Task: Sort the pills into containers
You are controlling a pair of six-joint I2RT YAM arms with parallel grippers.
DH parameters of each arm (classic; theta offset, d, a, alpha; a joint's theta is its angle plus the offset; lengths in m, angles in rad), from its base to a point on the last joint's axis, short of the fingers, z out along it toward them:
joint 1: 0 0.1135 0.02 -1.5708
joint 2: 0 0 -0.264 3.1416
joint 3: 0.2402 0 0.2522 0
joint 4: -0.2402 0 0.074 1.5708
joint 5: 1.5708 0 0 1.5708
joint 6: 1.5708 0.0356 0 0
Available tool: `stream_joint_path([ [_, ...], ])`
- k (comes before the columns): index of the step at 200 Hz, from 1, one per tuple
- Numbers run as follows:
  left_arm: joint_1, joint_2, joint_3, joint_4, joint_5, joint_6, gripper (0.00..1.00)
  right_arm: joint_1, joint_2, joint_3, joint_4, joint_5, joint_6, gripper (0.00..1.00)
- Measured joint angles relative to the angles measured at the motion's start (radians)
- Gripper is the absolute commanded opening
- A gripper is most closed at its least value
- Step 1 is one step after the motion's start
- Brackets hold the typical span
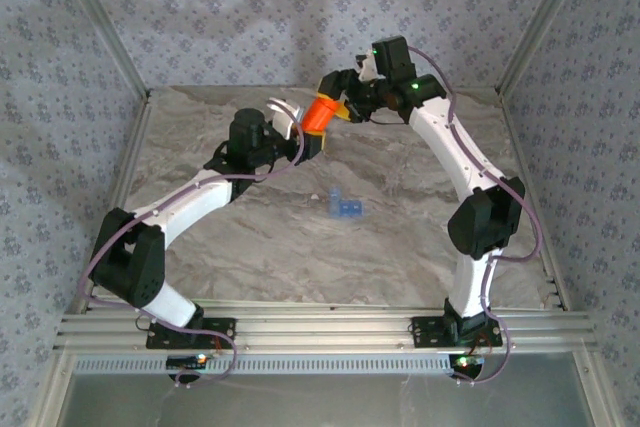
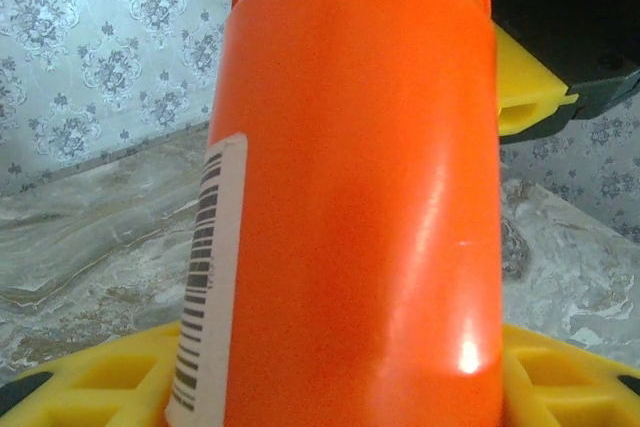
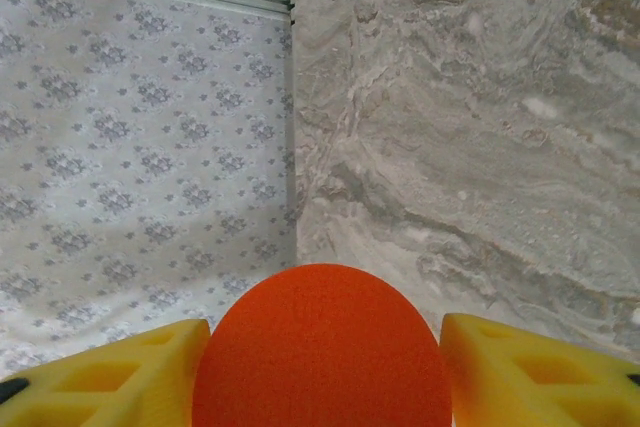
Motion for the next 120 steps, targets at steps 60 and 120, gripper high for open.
stream_joint_path([
  [60, 0.001, 0.0, 0.0, -0.008, -0.003, -0.014, 0.0, -0.02, -0.021, -0.084, 0.106, -0.055, -0.05, 0.43],
  [120, 0.008, 0.0, 0.003, 0.084, 0.126, -0.158, 0.0, -0.085, -0.11, -0.262, 0.384, -0.279, -0.191, 0.62],
])
